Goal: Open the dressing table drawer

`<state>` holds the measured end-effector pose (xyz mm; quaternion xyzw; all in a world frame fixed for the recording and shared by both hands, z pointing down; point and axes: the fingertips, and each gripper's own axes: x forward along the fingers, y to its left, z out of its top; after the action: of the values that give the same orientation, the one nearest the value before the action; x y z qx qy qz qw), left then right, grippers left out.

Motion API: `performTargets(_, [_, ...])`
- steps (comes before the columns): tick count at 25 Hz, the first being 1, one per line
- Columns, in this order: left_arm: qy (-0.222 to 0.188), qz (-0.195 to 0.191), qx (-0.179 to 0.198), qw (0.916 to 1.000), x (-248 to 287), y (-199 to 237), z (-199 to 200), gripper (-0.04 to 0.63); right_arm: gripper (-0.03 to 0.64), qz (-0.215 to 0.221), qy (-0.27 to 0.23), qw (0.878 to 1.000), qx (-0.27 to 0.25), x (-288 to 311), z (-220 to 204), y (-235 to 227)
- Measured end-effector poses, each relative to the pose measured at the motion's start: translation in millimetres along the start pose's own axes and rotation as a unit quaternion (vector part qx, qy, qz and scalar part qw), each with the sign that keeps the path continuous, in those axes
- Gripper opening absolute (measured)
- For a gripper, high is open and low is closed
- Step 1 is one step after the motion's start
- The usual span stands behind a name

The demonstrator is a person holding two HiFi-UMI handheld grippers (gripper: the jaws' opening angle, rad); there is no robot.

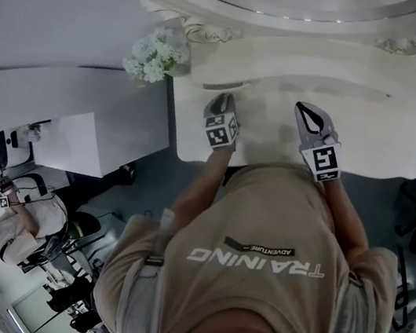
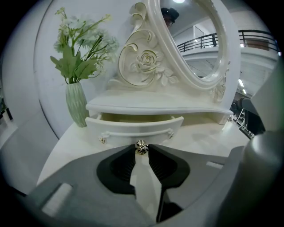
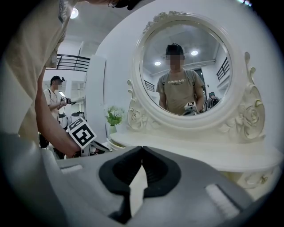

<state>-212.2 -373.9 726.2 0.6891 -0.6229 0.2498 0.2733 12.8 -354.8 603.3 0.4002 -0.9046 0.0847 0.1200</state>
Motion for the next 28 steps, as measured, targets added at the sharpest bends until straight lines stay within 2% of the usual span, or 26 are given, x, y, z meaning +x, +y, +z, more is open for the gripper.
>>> performTargets(6, [0.004,-0.002,0.001,1.0000,-7.9,-2.4,-8.4,0.100,0.004,-0.010,-0.003,1.000,-0.001,-7.0,2.1,-0.8])
performTargets(18, [-0.016,-0.001,-0.003,0.9999,-19.4,-0.8,-12.5,0.119,0.003,0.001,-0.002,1.000,-0.009,-12.1,1.2,18.7])
performTargets(24, [-0.021,0.002,-0.008,0.9997,-43.6,3.6,-16.0,0.117,0.003,0.005,-0.003,1.000,0.002,-13.3,2.3,29.0])
performTargets(26, [-0.028,-0.001,-0.004,0.9996,-54.2,7.7,-13.9,0.079,0.003,0.008,-0.006,1.000,0.006,-9.8,4.0,32.8])
performTargets(28, [-0.036,-0.003,0.003,0.9993,-65.5,12.8,-10.3,0.011,0.004,0.012,-0.008,1.000,0.007,-4.7,5.4,37.1])
